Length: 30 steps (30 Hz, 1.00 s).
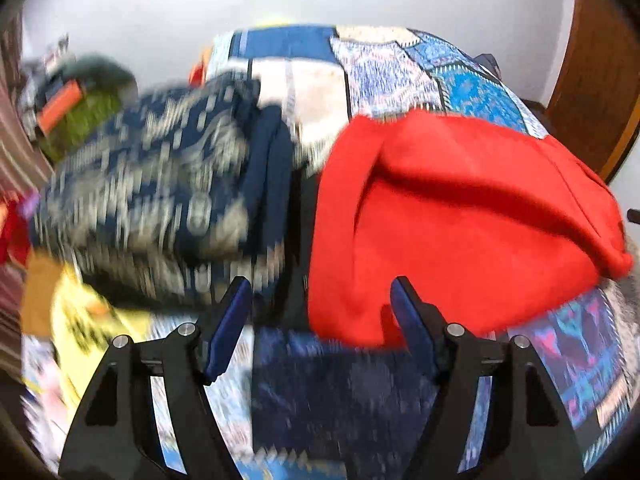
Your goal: Fold large clothes
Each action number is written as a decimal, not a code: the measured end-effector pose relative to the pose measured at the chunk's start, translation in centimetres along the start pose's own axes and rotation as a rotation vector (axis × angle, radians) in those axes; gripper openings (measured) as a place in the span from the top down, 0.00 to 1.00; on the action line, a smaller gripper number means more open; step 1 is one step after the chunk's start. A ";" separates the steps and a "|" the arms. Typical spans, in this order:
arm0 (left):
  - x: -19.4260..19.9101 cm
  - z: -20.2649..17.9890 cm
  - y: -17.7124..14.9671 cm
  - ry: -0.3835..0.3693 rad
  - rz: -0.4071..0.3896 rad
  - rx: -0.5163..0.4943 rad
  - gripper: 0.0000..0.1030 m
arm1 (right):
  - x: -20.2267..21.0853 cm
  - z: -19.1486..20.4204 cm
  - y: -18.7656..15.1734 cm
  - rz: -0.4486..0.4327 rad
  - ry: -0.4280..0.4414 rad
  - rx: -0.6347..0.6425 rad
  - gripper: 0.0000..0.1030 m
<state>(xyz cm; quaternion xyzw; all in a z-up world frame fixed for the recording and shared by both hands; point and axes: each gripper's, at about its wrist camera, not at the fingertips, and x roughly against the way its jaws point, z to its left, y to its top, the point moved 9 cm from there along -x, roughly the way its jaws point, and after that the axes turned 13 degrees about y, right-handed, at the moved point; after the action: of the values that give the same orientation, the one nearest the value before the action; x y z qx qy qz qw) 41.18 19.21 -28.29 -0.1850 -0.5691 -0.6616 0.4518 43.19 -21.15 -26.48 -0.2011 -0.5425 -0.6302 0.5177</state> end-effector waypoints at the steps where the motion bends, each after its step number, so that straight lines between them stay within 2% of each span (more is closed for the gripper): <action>1: -0.2 -0.4 1.2 0.003 -0.013 -0.008 0.31 | -0.3 0.3 0.3 0.001 0.009 0.003 0.59; 4: -1.3 -1.4 3.7 0.019 -0.031 -0.036 0.31 | -1.8 2.0 1.1 0.006 0.043 0.025 0.59; 6: -3.2 -1.8 5.3 0.071 -0.034 -0.078 0.30 | -2.8 3.2 1.1 0.014 0.062 0.048 0.59; 9: -6.5 -1.2 6.9 0.234 -0.020 -0.141 0.31 | -4.5 4.4 0.6 0.040 0.056 0.094 0.58; 10: -7.3 -0.9 7.3 0.259 -0.013 -0.135 0.31 | -4.9 4.5 0.4 0.044 0.036 0.115 0.56; 15: -8.6 0.7 9.4 0.234 0.010 -0.016 0.30 | -5.3 4.1 -0.5 0.011 -0.022 0.236 0.51; 21: -9.6 2.3 11.0 0.261 0.040 0.107 0.31 | -4.4 2.6 -1.0 -0.011 -0.039 0.198 0.49; 26: -8.3 3.7 11.4 0.244 0.047 0.194 0.37 | -3.8 1.4 -1.3 -0.022 -0.049 0.152 0.49; 30: -5.4 4.3 11.3 0.123 0.023 0.269 0.37 | -3.4 1.3 -1.1 -0.014 -0.052 0.130 0.49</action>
<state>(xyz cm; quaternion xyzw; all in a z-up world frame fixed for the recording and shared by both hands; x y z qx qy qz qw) 51.95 25.92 -24.54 -0.0886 -0.6217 -0.5844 0.5140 43.09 -18.66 -29.38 -0.1795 -0.5970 -0.5919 0.5109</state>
